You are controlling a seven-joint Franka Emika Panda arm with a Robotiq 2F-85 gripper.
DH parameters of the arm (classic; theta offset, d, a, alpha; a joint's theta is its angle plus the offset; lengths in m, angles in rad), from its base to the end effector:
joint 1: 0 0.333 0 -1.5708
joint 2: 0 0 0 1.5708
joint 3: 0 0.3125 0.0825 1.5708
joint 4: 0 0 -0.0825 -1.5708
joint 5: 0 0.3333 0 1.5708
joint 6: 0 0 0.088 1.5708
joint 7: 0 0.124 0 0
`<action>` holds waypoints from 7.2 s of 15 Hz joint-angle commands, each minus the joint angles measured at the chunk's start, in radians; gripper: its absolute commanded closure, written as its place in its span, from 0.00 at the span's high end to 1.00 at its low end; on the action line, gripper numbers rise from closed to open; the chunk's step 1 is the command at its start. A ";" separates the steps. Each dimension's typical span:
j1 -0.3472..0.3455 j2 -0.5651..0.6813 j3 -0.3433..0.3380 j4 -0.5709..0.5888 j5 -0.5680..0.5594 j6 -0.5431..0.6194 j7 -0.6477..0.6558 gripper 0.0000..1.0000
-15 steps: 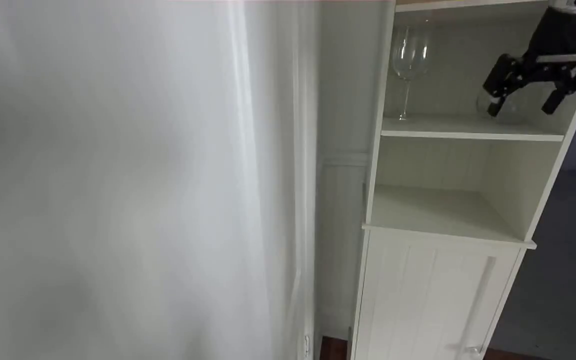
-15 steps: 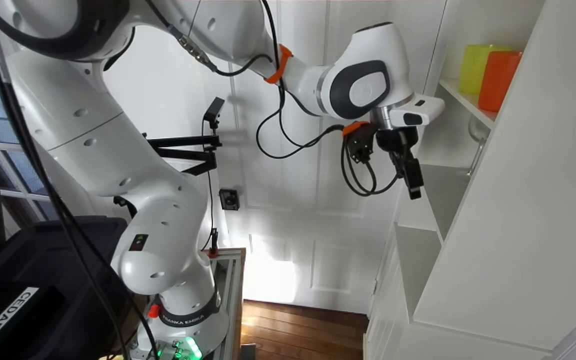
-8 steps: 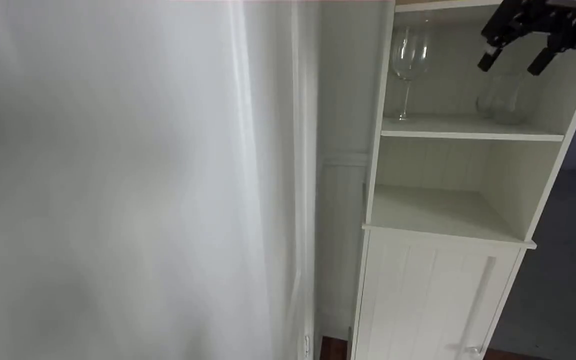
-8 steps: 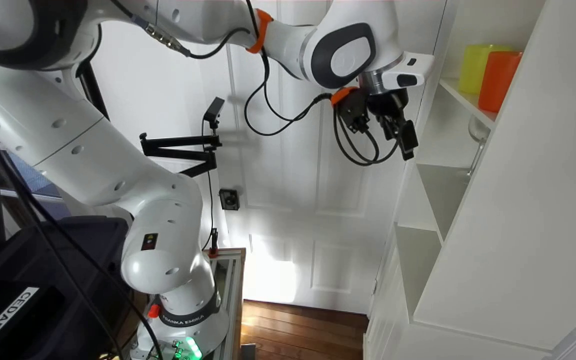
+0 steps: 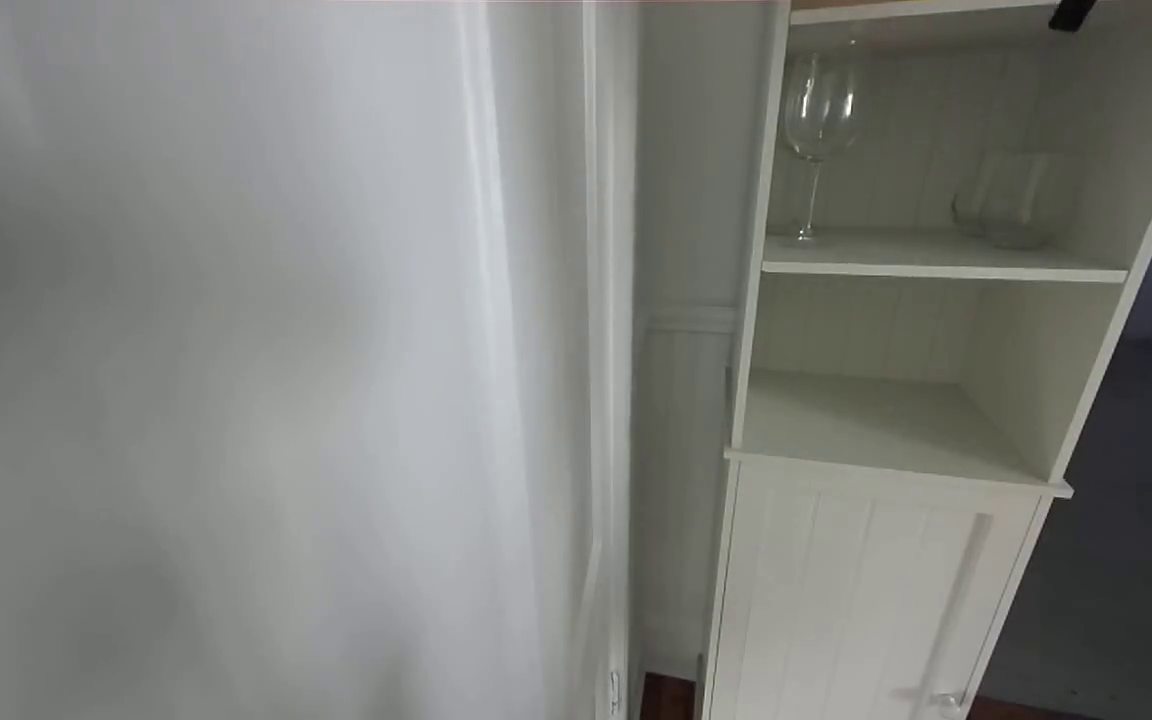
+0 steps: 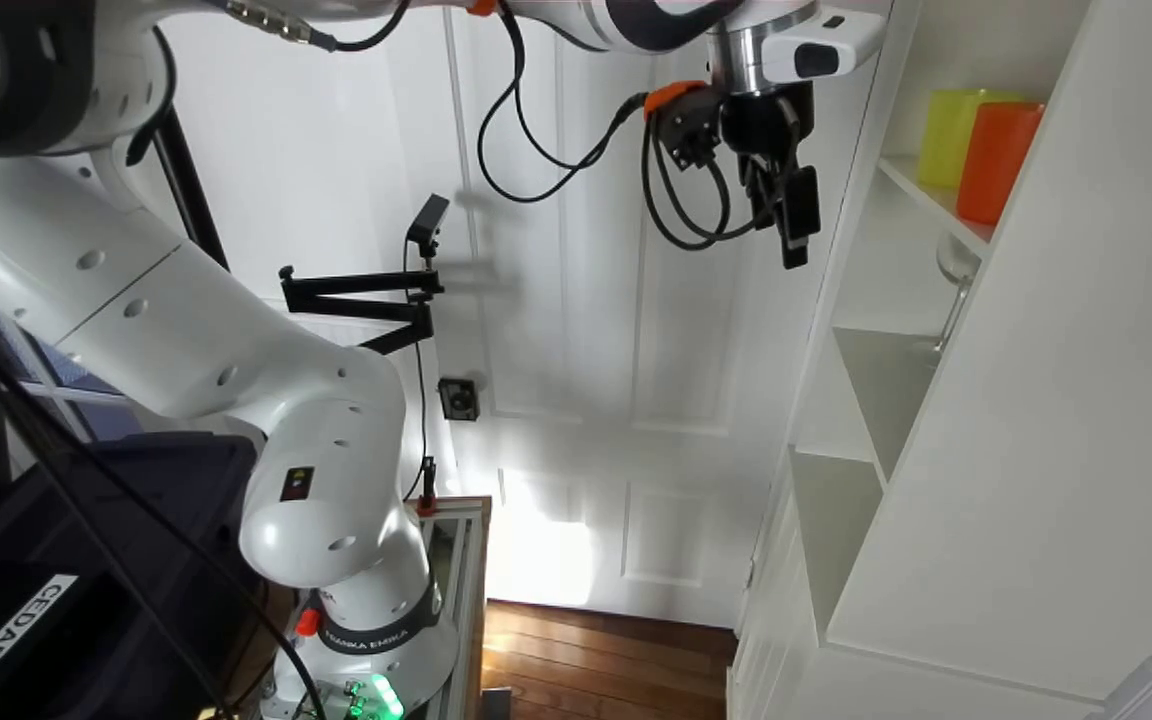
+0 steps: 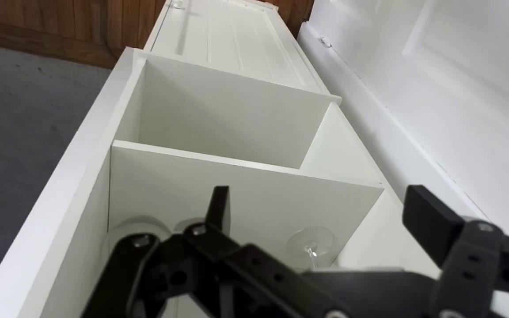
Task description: Pick up the yellow plastic cup and put it on the middle white shelf
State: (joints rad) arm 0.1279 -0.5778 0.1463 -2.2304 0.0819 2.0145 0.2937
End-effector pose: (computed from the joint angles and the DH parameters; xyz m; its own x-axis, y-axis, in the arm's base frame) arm 0.3466 0.1177 0.6071 0.9402 -0.0652 0.3342 -0.0324 -0.9941 -0.1031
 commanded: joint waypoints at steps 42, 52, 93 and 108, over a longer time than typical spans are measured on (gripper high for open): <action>-0.161 0.171 0.091 0.233 0.048 0.390 0.730 1.00; -0.151 0.198 0.080 0.248 0.028 0.348 0.801 0.39; -0.057 -0.056 -0.017 -0.287 0.092 0.274 -0.052 0.05; -0.124 0.145 -0.013 -0.366 0.297 0.777 0.313 0.01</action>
State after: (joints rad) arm 0.0247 -0.4611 0.1062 -2.5849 0.3311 2.6851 0.5174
